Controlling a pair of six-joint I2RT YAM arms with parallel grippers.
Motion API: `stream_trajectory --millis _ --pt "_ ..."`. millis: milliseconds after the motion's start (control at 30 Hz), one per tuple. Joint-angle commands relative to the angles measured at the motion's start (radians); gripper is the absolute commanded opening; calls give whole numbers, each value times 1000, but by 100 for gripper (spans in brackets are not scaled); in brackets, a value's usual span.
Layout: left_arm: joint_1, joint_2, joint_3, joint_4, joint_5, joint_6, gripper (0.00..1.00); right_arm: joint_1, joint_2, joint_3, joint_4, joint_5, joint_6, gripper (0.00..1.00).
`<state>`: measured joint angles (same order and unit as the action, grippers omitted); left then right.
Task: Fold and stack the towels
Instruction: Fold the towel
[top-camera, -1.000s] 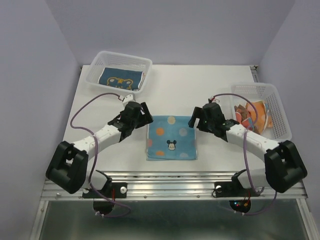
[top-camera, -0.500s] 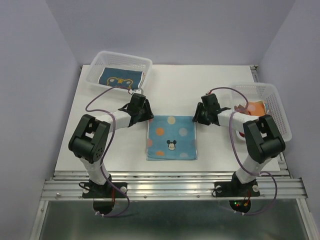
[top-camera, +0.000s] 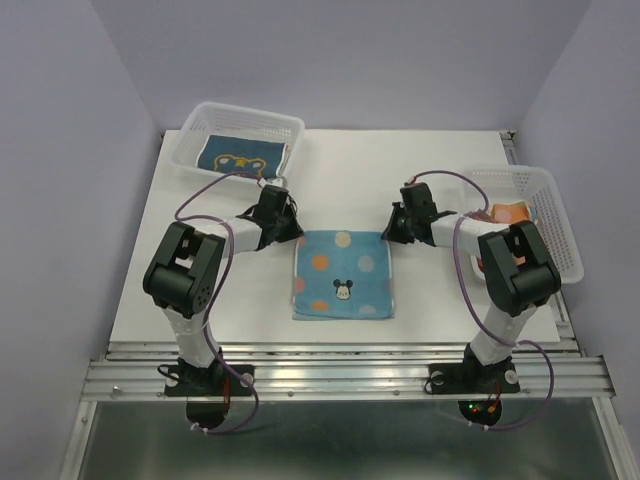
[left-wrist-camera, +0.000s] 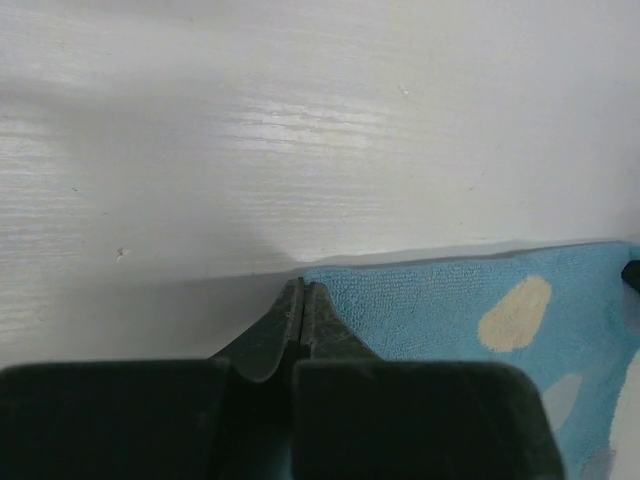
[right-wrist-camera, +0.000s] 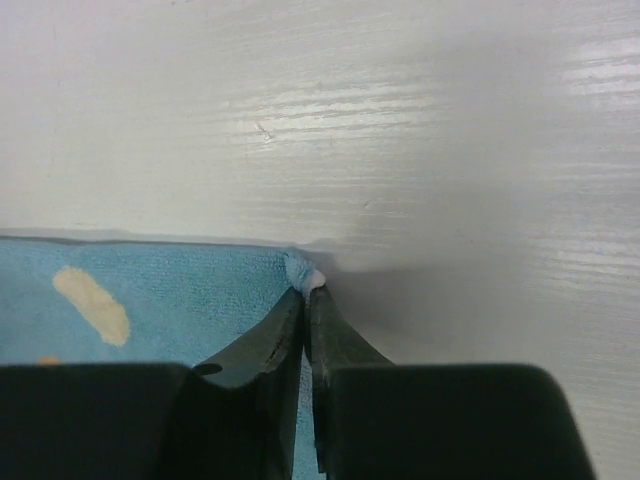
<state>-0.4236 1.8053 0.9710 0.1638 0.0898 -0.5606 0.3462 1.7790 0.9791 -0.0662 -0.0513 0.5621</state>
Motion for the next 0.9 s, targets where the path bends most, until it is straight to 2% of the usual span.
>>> stream_trajectory --millis 0,133,333,533,867 --pt "3 -92 -54 89 50 2 0 -6 -76 -9 43 -50 -21 7" --pt "0 -187 -133 155 76 -22 0 -4 -177 -78 57 -103 -22 1" --pt "-9 -325 -265 198 117 -56 0 -6 -302 -213 100 -154 10 1" --pt "-37 -549 -435 201 85 -110 0 5 -475 -345 117 -212 62 1" --pt "-113 -834 -653 166 67 -206 0 23 -756 -548 69 -308 134 1"
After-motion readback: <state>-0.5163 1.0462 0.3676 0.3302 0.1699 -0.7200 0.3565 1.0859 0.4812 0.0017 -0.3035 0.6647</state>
